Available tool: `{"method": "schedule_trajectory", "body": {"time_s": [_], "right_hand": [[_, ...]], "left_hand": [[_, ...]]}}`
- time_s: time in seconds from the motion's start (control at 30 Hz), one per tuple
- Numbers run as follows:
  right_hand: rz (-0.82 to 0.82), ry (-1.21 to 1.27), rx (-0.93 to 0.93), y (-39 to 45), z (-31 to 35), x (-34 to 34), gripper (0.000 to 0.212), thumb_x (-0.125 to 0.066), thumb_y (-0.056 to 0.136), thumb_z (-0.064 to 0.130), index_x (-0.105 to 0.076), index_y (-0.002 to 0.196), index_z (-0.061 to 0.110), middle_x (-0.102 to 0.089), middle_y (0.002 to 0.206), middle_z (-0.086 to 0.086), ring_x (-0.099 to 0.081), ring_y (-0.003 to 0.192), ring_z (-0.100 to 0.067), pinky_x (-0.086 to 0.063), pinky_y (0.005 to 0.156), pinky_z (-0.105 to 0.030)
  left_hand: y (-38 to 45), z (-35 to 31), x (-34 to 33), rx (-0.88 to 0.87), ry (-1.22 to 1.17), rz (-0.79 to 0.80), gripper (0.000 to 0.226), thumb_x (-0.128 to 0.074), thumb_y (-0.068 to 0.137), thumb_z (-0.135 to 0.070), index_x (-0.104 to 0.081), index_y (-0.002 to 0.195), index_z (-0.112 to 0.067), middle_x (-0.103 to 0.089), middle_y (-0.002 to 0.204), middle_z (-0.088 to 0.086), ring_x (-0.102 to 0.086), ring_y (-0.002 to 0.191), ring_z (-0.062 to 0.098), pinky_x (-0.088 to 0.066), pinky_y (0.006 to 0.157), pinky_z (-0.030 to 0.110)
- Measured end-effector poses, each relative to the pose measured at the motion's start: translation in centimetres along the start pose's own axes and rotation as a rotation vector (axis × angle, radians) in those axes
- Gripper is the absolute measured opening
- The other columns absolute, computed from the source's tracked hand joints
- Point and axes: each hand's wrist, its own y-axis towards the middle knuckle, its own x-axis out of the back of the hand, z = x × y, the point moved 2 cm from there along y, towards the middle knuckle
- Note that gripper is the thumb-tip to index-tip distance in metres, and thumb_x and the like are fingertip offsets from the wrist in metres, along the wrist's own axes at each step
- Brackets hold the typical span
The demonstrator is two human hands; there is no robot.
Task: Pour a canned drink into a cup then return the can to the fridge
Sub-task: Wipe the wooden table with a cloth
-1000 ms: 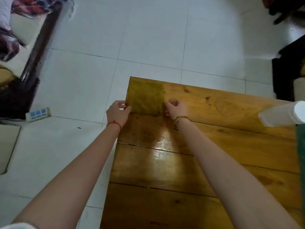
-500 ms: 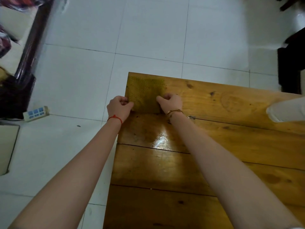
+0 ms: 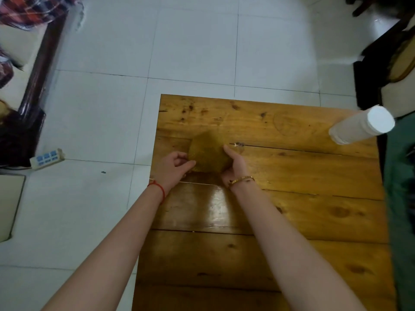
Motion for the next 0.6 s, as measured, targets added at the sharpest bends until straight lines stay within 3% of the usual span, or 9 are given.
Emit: {"method": "schedule_trajectory", "body": {"time_s": [0.07, 0.13, 0.2, 0.33, 0.4, 0.47, 0.53, 0.6], "right_hand": [[-0.013, -0.011, 0.025, -1.6, 0.3, 2.3, 0.023, -0.062, 0.091, 0.016, -0.062, 0.11, 0.003, -0.065, 0.113, -0.017, -0.062, 0.102, -0.032, -0.053, 0.08, -0.045], [-0.015, 0.014, 0.071, -3.2, 1.3, 5.2, 0.035, -0.061, 0.091, 0.017, -0.059, 0.122, 0.001, -0.064, 0.12, -0.02, -0.062, 0.106, -0.033, -0.055, 0.078, -0.043], [-0.042, 0.037, 0.142, -5.0, 2.5, 8.6, 0.043, -0.061, 0.091, 0.018, -0.054, 0.13, 0.002, -0.062, 0.126, -0.02, -0.063, 0.108, -0.034, -0.057, 0.072, -0.041], [-0.183, -0.003, 0.387, -9.3, 5.5, 16.8, 0.05, -0.059, 0.094, 0.016, -0.042, 0.14, 0.006, -0.057, 0.132, -0.014, -0.059, 0.116, -0.031, -0.05, 0.096, -0.05], [-0.272, -0.19, 0.51, -11.7, 6.3, 21.0, 0.048, -0.056, 0.096, 0.022, -0.043, 0.14, 0.006, -0.056, 0.135, -0.014, -0.058, 0.12, -0.027, -0.046, 0.103, -0.048], [-0.38, -0.534, 0.656, -14.1, 6.5, 25.0, 0.04, -0.052, 0.098, 0.026, -0.051, 0.134, 0.008, -0.06, 0.13, -0.009, -0.057, 0.117, -0.02, -0.044, 0.105, -0.037], [-0.44, -0.78, 0.804, -16.2, 6.2, 28.6, 0.035, -0.048, 0.1, 0.024, -0.056, 0.13, 0.008, -0.063, 0.122, -0.006, -0.055, 0.11, -0.014, -0.043, 0.098, -0.028], [-0.499, -0.872, 0.864, -17.7, 5.4, 31.8, 0.033, -0.045, 0.1, 0.025, -0.059, 0.127, 0.011, -0.065, 0.108, -0.003, -0.055, 0.098, -0.014, -0.044, 0.091, -0.031]], "left_hand": [[-1.9, 0.7, -1.4, -0.118, 0.141, -0.047, 0.026, -0.067, 0.089, -0.026, -0.059, 0.113, -0.02, -0.064, 0.106, -0.005, -0.061, 0.095, 0.009, -0.047, 0.079, 0.015], [-4.2, 1.5, -2.8, -0.27, 0.313, -0.11, 0.029, -0.063, 0.092, -0.025, -0.058, 0.12, -0.019, -0.061, 0.116, -0.004, -0.055, 0.106, 0.008, -0.043, 0.086, 0.013], [-6.5, 2.7, -4.2, -0.384, 0.466, -0.174, 0.036, -0.058, 0.094, -0.026, -0.053, 0.129, -0.017, -0.056, 0.129, 0.0, -0.049, 0.119, 0.012, -0.041, 0.1, 0.023], [-11.2, 5.3, -7.3, -0.436, 0.699, -0.198, 0.05, -0.05, 0.097, -0.029, -0.04, 0.144, -0.016, -0.042, 0.148, 0.004, -0.031, 0.141, 0.021, -0.025, 0.119, 0.04], [-13.8, 6.7, -9.2, -0.423, 0.805, -0.189, 0.053, -0.046, 0.099, -0.031, -0.033, 0.148, -0.017, -0.036, 0.153, 0.005, -0.023, 0.146, 0.023, -0.021, 0.12, 0.044], [-16.3, 8.1, -11.1, -0.402, 0.869, -0.184, 0.055, -0.042, 0.1, -0.032, -0.027, 0.151, -0.019, -0.029, 0.157, 0.003, -0.017, 0.148, 0.023, -0.016, 0.121, 0.046], [-18.7, 9.6, -12.9, -0.382, 0.883, -0.173, 0.056, -0.039, 0.101, -0.032, -0.022, 0.153, -0.021, -0.024, 0.159, 0.002, -0.011, 0.149, 0.021, -0.009, 0.122, 0.046], [-20.8, 11.1, -14.6, -0.365, 0.885, -0.165, 0.057, -0.037, 0.101, -0.03, -0.019, 0.154, -0.02, -0.019, 0.161, 0.001, -0.006, 0.15, 0.02, -0.006, 0.122, 0.047]]}}
